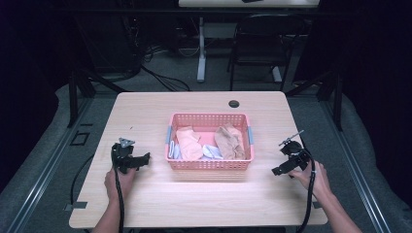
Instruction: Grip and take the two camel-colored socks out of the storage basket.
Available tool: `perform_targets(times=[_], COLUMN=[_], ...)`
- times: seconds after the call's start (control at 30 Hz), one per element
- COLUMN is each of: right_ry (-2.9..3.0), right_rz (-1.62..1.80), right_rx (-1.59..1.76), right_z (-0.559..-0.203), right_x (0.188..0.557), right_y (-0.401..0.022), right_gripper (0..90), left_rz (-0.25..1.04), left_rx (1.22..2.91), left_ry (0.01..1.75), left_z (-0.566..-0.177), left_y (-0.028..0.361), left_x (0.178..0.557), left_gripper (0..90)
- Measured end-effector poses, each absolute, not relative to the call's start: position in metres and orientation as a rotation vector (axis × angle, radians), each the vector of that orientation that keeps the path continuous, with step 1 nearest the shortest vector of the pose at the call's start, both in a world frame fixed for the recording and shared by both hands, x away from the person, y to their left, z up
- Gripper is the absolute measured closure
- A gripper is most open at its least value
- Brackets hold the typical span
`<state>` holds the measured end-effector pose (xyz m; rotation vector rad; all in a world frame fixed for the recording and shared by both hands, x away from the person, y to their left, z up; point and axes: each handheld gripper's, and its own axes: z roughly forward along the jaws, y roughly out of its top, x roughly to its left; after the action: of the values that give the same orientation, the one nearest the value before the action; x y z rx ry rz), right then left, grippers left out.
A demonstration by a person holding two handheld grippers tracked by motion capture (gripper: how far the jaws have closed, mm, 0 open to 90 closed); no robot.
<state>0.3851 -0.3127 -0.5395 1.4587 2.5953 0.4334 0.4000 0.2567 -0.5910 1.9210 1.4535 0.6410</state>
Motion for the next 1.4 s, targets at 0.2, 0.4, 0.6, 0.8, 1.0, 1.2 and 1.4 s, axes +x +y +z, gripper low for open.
perform_targets(times=[0.2,0.4,0.6,0.8,1.0,1.2,1.4], right_ry=[2.601,2.602,2.611,2.604,2.527,2.483,2.482], right_rz=[0.454,0.453,0.509,0.53,0.615,0.654,0.685], right_rx=[1.458,1.416,1.396,1.395,1.378,1.342,1.281], right_z=[-0.538,-0.532,-0.527,-0.519,-0.493,-0.476,-0.457], right_x=[0.385,0.382,0.382,0.384,0.385,0.386,0.39], right_y=[-0.313,-0.309,-0.305,-0.306,-0.311,-0.312,-0.301], right_gripper=[0.0,0.0,0.0,0.0,0.0,0.0,0.0], left_rz=[0.642,0.641,0.639,0.637,0.639,0.64,0.64], left_rx=[1.921,1.921,1.924,1.921,1.922,1.922,1.922], left_ry=[1.453,1.453,1.446,1.448,1.447,1.446,1.446], left_z=[-0.591,-0.591,-0.591,-0.591,-0.591,-0.591,-0.591], left_y=[0.257,0.257,0.256,0.256,0.255,0.255,0.255], left_x=[0.4,0.4,0.4,0.4,0.4,0.4,0.4], left_gripper=[11.9,12.0,13.2,13.5,13.6,13.6,13.7])
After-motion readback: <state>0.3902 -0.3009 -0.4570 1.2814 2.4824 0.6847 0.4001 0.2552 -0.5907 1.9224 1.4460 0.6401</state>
